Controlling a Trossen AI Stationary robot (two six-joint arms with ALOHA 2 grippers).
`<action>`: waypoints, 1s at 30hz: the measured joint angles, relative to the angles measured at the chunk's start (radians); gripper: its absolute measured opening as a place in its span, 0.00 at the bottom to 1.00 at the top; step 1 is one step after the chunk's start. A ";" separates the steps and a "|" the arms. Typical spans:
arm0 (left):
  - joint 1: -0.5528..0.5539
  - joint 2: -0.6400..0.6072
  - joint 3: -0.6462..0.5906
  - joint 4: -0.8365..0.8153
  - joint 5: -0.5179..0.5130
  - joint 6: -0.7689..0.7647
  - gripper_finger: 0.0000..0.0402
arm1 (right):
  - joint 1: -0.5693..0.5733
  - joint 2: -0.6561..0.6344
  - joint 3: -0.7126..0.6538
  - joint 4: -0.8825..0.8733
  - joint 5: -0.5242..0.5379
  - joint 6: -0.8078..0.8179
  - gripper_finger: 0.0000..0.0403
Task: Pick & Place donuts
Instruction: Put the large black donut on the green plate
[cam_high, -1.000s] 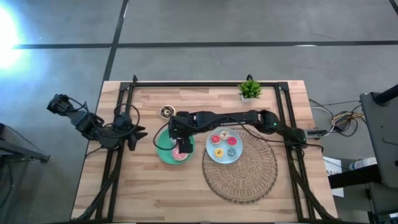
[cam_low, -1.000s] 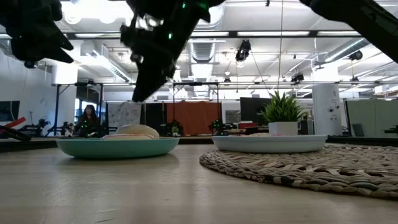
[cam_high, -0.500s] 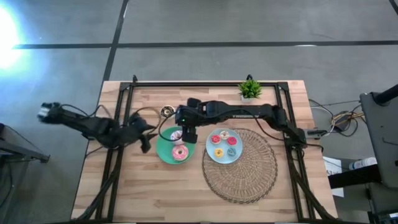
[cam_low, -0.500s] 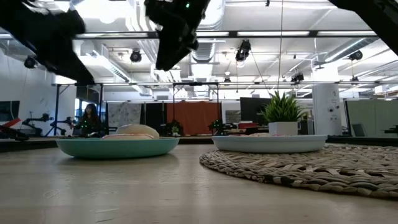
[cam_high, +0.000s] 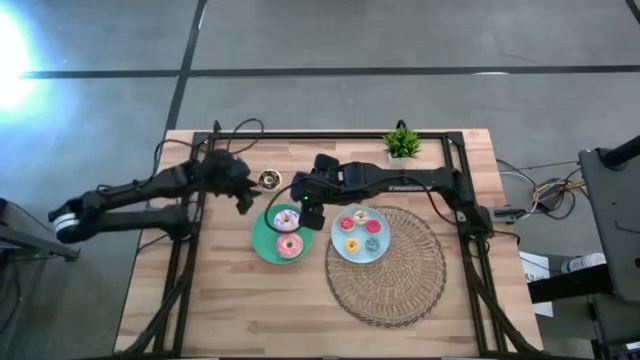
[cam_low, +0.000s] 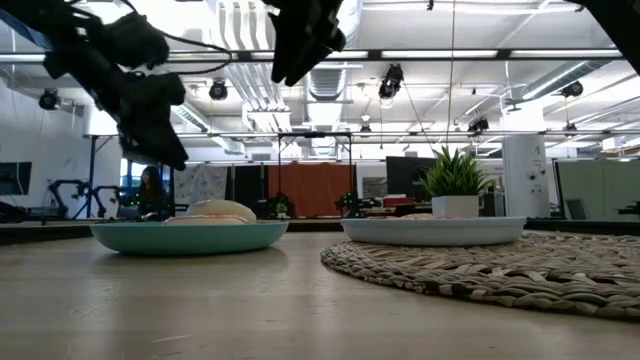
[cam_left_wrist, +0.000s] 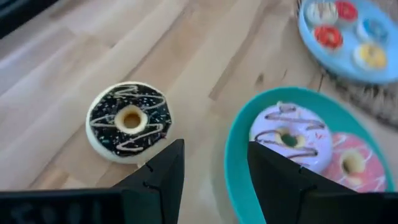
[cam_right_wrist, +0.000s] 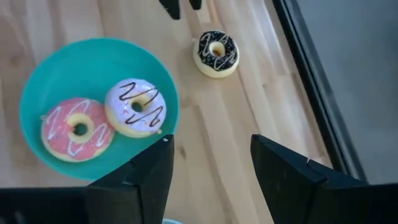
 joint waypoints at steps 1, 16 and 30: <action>-0.001 0.024 0.008 0.001 0.003 0.032 0.37 | 0.003 0.000 -0.001 -0.001 0.013 -0.001 0.51; 0.003 0.401 0.172 -0.034 -0.133 0.602 0.37 | 0.069 -0.020 -0.006 -0.258 0.158 0.087 0.51; 0.003 0.604 0.250 -0.071 -0.153 0.734 0.37 | 0.120 -0.056 -0.157 -0.304 0.227 0.204 0.51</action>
